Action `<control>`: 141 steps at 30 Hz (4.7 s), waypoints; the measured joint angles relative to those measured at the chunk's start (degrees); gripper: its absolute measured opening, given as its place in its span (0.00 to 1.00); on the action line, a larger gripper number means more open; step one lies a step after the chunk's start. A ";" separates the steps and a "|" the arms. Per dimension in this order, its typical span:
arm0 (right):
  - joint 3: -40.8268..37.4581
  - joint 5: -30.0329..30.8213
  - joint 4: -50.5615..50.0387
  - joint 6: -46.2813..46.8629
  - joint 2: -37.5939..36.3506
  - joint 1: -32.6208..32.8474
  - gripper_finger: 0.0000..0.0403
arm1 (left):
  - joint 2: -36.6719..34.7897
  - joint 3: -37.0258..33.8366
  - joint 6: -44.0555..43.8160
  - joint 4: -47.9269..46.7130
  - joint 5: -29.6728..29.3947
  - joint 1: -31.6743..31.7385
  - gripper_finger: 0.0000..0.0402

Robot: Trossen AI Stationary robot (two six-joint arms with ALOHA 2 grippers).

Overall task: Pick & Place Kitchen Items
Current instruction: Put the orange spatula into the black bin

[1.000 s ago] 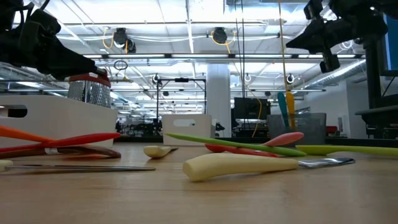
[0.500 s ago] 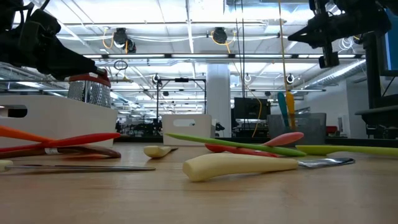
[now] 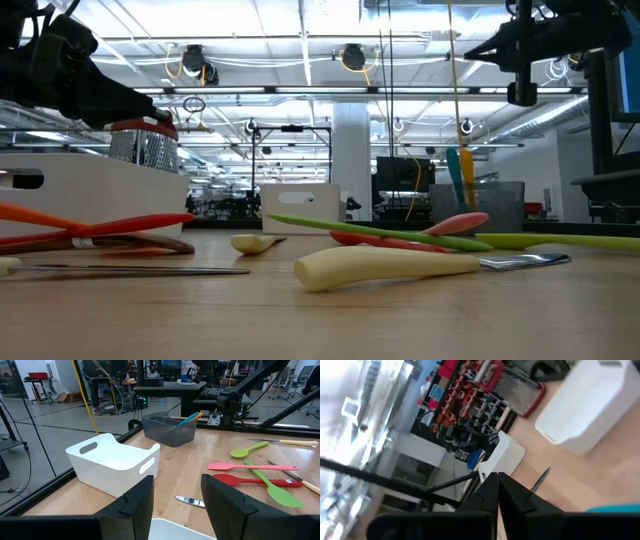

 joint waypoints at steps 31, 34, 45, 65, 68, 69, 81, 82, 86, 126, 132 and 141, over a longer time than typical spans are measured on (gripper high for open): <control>-1.15 0.29 -5.58 -35.10 -11.55 0.12 0.01 | 0.01 0.00 -4.14 1.35 -0.42 0.05 0.42; -2.71 2.82 -5.59 -35.37 -11.55 1.31 0.01 | 0.00 0.00 -12.36 4.56 -0.03 0.05 0.42; -9.31 26.70 -5.33 -38.21 -11.46 8.76 0.00 | 0.00 0.00 -16.30 15.58 -0.48 0.05 0.42; -20.19 32.66 10.83 -33.14 -11.68 16.06 0.00 | 4.52 2.47 -16.38 18.70 0.02 0.01 0.42; -20.26 32.58 10.83 -34.18 -11.70 16.06 0.01 | 8.57 4.83 -15.90 17.76 0.08 0.01 0.42; -20.26 32.27 10.83 -34.73 -11.78 16.06 0.01 | 10.12 5.89 -15.97 16.78 0.33 0.01 0.42; -20.26 31.18 10.79 -34.59 -15.98 16.06 0.01 | 33.30 30.37 -24.58 -17.04 7.46 0.01 0.42; -20.26 31.17 10.81 -34.47 -16.20 16.06 0.01 | 35.13 32.64 -25.06 -19.61 8.15 0.01 0.42; -20.26 31.15 10.78 -34.50 -16.85 16.06 0.01 | 41.03 40.40 -27.68 -27.39 11.15 -0.01 0.42; -20.26 28.13 9.32 -38.11 -17.47 16.04 0.01 | 74.27 61.07 -82.83 -44.57 25.00 -19.79 0.42; -20.26 28.11 9.30 -38.11 -17.47 16.04 0.01 | 80.49 62.45 -94.98 -44.04 30.36 -21.48 0.42; -20.26 28.11 9.30 -38.14 -17.47 16.04 0.01 | 84.32 62.45 -103.59 -43.80 32.91 -24.79 0.42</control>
